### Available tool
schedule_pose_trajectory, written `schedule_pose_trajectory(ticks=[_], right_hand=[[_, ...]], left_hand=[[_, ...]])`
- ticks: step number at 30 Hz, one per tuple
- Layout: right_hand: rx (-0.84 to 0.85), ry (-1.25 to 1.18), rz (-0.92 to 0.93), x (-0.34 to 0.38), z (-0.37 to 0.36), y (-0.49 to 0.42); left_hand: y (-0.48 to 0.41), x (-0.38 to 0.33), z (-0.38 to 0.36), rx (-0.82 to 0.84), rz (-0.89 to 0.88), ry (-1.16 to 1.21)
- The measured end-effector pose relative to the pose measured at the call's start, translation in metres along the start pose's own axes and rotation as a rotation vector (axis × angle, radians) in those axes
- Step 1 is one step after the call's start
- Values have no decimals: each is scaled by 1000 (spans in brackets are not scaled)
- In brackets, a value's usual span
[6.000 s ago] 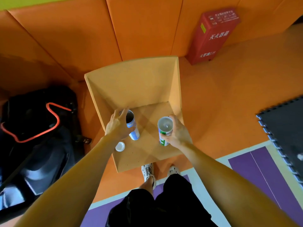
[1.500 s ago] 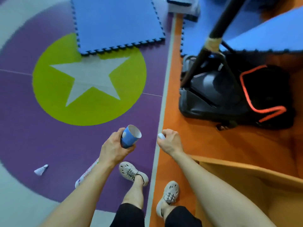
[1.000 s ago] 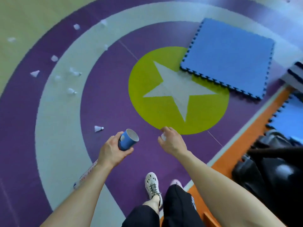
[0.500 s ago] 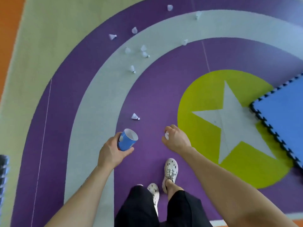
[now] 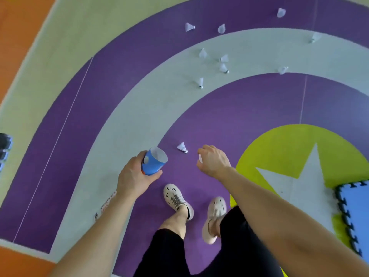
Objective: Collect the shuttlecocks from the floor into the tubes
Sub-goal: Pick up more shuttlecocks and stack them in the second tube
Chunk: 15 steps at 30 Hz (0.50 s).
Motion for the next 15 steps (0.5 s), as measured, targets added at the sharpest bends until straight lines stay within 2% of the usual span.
schedule_pose_trajectory(ticks=[7,15], right_hand=[[121,76,85,-44,-59,-115],[237,111,227,-108,-207,-259]], left_hand=[[-68,22,-55,-45,37,-37],[-171,73,-193,-98,8,-96]])
Point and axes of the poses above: each hand's wrist, its own y-axis away from the middle knuckle, its own z-axis out of the back of the hand, x = y × z, the point moved 2 cm from there along -y, towards the middle knuckle, and after that the axes turned 11 degrees about z, right-handed, at the moved point
